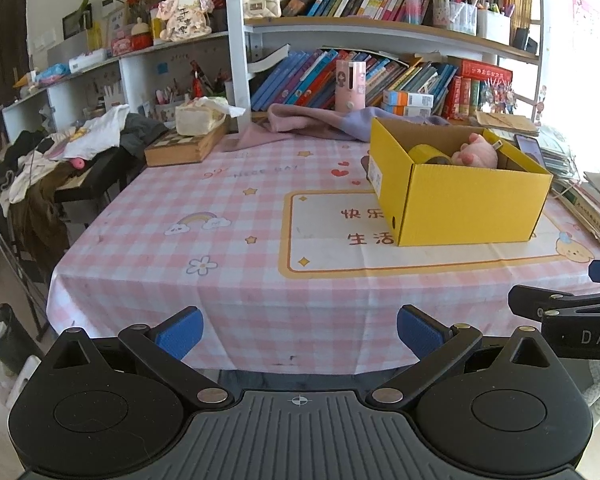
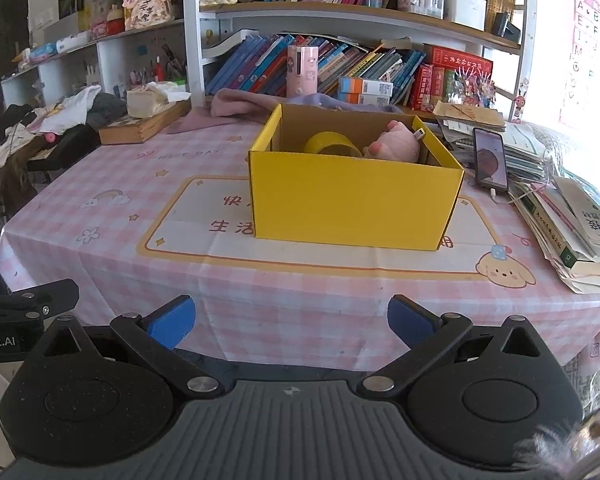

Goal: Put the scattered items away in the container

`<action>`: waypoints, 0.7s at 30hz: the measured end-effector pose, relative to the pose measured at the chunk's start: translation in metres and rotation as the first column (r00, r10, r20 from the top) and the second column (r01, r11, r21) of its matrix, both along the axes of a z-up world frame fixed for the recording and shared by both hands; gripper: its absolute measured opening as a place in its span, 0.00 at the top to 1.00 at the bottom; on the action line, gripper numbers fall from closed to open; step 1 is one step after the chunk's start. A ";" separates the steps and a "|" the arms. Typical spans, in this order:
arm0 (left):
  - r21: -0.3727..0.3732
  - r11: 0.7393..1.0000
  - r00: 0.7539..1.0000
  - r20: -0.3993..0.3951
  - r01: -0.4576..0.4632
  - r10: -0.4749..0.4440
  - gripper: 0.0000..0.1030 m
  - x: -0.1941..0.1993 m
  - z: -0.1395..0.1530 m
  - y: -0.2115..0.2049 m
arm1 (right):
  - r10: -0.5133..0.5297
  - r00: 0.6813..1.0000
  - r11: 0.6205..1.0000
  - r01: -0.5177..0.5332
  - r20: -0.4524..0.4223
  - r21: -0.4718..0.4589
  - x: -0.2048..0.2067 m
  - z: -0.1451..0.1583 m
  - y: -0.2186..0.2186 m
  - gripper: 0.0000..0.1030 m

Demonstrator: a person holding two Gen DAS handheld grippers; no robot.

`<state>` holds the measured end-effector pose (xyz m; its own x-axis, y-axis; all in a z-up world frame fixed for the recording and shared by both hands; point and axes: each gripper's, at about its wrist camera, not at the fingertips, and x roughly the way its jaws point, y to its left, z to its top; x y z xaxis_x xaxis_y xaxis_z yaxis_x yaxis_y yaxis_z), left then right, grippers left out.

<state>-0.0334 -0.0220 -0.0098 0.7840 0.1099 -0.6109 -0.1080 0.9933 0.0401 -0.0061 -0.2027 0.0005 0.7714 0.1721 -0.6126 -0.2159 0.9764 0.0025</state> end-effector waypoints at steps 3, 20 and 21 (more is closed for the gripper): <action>0.000 1.000 1.000 -0.003 0.001 -0.001 0.00 0.000 0.000 0.000 | 0.003 1.000 1.000 -0.003 -0.002 -0.001 0.000 0.000 0.000 0.00; -0.005 1.000 1.000 -0.015 -0.001 0.001 0.00 -0.001 -0.004 -0.001 | 0.004 1.000 1.000 -0.004 -0.008 -0.003 -0.001 -0.002 0.001 0.00; -0.005 1.000 1.000 -0.015 -0.001 0.001 0.00 -0.001 -0.004 -0.001 | 0.004 1.000 1.000 -0.004 -0.008 -0.003 -0.001 -0.002 0.001 0.00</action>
<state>-0.0342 -0.0229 -0.0136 0.7748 0.1074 -0.6231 -0.1081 0.9935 0.0369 -0.0073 -0.2017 -0.0016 0.7657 0.1731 -0.6194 -0.2198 0.9755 0.0009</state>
